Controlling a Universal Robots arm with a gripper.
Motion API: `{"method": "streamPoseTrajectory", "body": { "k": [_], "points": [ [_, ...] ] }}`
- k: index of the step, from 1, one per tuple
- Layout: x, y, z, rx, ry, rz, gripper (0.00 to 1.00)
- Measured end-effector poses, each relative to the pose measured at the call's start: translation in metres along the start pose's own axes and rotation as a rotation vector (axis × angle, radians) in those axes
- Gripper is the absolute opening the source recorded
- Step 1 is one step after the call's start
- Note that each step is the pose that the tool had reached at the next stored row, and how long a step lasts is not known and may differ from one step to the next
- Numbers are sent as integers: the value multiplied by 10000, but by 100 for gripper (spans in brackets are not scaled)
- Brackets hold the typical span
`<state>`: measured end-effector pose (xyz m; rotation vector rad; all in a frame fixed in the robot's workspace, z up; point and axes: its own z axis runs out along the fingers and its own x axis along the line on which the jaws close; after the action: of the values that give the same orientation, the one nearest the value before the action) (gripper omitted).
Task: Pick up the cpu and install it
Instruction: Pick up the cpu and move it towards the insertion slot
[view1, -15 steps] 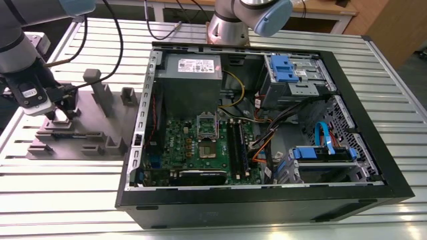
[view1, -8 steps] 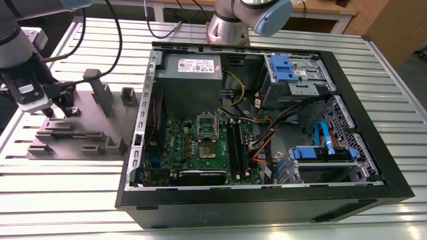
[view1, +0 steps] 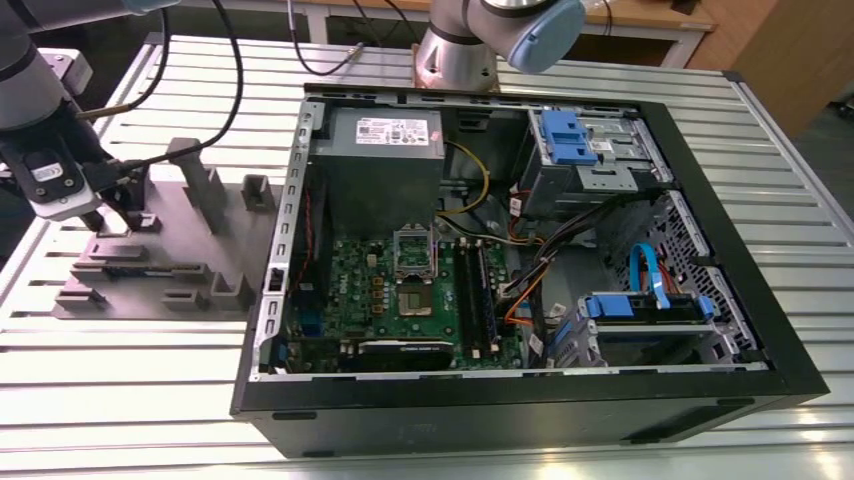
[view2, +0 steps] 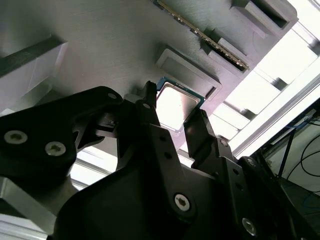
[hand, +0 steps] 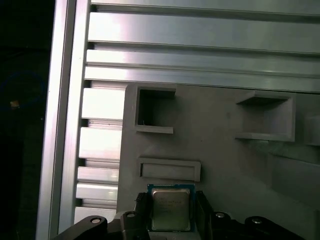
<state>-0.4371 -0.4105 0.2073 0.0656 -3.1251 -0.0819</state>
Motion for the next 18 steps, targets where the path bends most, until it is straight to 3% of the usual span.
{"method": "streamPoseTrajectory", "body": {
  "k": [18],
  "points": [
    [1, 3, -64, 0, 2, 0, 47]
  ]
}}
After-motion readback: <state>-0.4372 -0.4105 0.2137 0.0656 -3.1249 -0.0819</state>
